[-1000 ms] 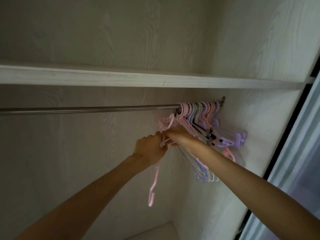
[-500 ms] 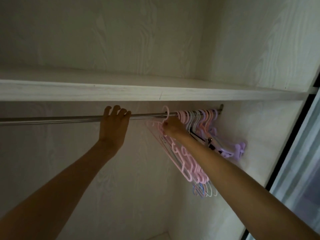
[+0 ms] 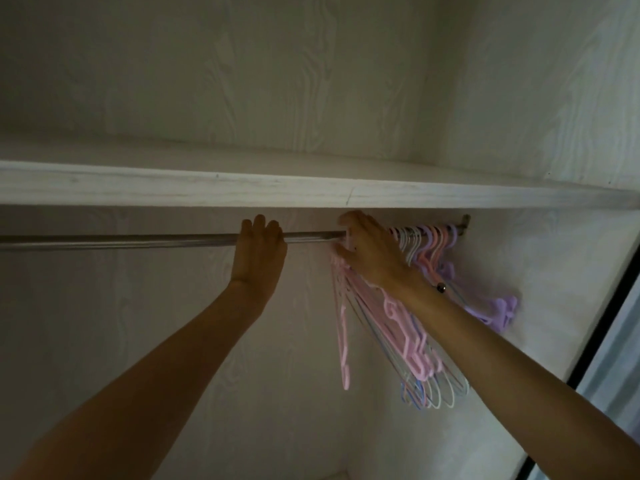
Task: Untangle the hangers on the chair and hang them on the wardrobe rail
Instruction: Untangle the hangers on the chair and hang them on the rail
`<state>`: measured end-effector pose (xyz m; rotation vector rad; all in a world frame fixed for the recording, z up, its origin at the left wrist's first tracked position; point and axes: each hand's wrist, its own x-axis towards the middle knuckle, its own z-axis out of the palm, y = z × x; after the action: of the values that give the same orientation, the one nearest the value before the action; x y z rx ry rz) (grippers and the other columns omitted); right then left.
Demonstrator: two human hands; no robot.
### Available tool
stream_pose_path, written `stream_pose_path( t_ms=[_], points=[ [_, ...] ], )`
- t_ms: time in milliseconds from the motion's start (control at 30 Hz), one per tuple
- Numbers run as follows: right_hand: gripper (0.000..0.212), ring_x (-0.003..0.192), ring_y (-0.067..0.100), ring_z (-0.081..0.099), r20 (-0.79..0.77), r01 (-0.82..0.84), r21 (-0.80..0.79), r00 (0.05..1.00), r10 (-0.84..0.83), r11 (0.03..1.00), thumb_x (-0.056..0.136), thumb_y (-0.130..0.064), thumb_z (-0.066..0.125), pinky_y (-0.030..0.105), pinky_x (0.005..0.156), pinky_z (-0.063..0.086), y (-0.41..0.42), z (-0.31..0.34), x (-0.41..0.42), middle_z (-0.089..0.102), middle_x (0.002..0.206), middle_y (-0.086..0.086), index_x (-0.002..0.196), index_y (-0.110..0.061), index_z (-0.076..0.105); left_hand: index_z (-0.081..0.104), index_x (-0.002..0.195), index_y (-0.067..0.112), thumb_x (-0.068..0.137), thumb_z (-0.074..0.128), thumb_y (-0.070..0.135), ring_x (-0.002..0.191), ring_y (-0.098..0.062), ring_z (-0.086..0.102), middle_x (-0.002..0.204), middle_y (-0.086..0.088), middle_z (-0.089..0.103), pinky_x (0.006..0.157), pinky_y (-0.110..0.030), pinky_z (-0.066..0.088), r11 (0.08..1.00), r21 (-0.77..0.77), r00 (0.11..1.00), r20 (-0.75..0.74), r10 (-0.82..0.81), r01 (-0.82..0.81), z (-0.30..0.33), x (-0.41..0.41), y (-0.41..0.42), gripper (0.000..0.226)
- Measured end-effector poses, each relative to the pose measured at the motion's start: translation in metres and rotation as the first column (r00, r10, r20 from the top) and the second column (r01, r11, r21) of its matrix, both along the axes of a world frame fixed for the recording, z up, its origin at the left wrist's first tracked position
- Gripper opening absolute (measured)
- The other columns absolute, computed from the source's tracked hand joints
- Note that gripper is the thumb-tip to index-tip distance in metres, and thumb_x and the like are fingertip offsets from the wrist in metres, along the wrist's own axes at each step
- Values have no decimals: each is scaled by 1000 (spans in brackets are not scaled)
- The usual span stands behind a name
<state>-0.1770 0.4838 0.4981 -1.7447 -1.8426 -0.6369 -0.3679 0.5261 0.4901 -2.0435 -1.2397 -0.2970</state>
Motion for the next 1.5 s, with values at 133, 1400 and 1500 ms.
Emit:
stream_pose_path(
  t_ms=[133,1400,1500],
  points=[
    [56,129,27,42,170,75,-126,984,-53,989,89,-35,57,34,108,26,22,-7,13,47,140,10,137,-10,43,49,124,7,89,51,11,117,-27,45,121,-7,49,100,-36,35,1000,12,999,-27,24,-24,2,1,-2,36],
    [20,107,16,58,-267,457,-786,357,-895,416,90,-19,54,23,79,41,-577,-274,50,62,114,-2,105,-24,68,66,105,24,85,53,32,102,-25,64,110,0,67,92,-31,48,-14,-842,775,503,-381,539,-249,152,-358,25],
    [22,109,20,59,-259,366,-868,245,-934,337,90,-16,54,27,88,44,-620,-303,67,64,117,3,106,-20,69,66,80,20,70,56,35,86,-27,67,95,-9,70,83,-37,55,-243,-855,828,510,-233,458,-280,187,-386,21]
  ],
)
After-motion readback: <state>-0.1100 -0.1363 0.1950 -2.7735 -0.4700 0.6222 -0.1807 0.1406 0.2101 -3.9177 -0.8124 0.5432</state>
